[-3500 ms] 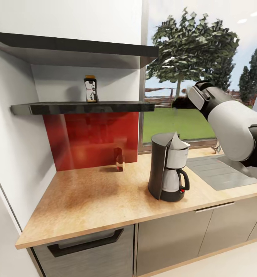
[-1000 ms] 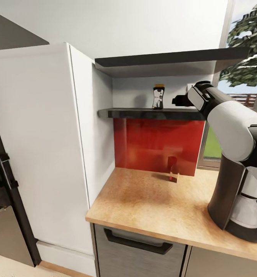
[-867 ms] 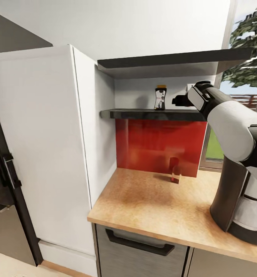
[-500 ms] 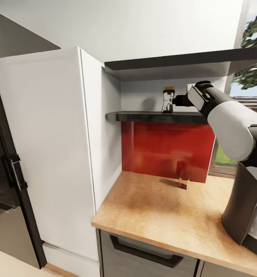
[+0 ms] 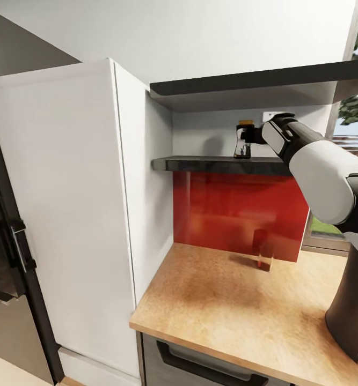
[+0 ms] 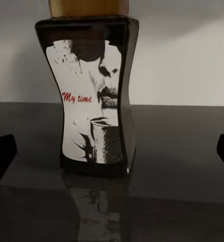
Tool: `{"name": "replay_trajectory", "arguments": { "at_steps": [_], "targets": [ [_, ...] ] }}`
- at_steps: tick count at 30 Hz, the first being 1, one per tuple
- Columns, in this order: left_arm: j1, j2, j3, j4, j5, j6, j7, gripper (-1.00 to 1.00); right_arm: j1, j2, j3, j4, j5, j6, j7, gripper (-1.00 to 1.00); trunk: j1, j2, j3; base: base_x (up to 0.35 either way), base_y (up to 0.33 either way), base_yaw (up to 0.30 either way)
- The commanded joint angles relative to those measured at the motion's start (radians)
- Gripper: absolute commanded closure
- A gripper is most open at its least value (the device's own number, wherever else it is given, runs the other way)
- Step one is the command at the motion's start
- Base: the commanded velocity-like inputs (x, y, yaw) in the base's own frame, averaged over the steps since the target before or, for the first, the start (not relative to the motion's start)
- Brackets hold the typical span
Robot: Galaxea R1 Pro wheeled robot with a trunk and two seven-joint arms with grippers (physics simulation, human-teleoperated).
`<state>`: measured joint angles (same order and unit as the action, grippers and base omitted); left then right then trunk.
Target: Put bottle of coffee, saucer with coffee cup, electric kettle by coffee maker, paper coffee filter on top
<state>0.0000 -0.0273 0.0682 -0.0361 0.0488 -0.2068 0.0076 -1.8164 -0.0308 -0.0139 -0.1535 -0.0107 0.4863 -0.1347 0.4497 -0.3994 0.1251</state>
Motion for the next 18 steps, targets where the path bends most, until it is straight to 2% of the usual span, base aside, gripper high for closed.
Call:
{"name": "replay_trajectory", "arguments": {
  "at_steps": [1,4,12,18],
  "targets": [
    [0.000,0.000,0.006,0.000,0.003,-0.003,0.000,-1.00,0.000,0.000,-0.001,-0.002,-0.001,-0.023,-0.003,-1.00,0.000,-0.001,0.000,0.002,0.001,0.000],
    [0.000,0.000,0.006,0.001,0.003,-0.002,0.000,-1.00,0.000,0.000,-0.001,-0.001,-0.002,-0.060,-0.003,-1.00,0.000,-0.001,0.000,0.000,0.000,0.000],
    [0.000,0.001,0.007,0.001,0.003,0.000,0.001,-1.00,0.000,0.000,-0.001,0.001,-0.002,-0.070,-0.001,-1.00,0.000,-0.001,0.000,0.000,0.000,0.000],
    [0.001,0.002,0.006,0.004,0.003,0.001,0.003,-1.00,0.000,0.000,-0.001,0.029,-0.002,-0.071,-0.002,-1.00,0.000,-0.001,0.000,0.222,0.000,0.000]
  ]
}}
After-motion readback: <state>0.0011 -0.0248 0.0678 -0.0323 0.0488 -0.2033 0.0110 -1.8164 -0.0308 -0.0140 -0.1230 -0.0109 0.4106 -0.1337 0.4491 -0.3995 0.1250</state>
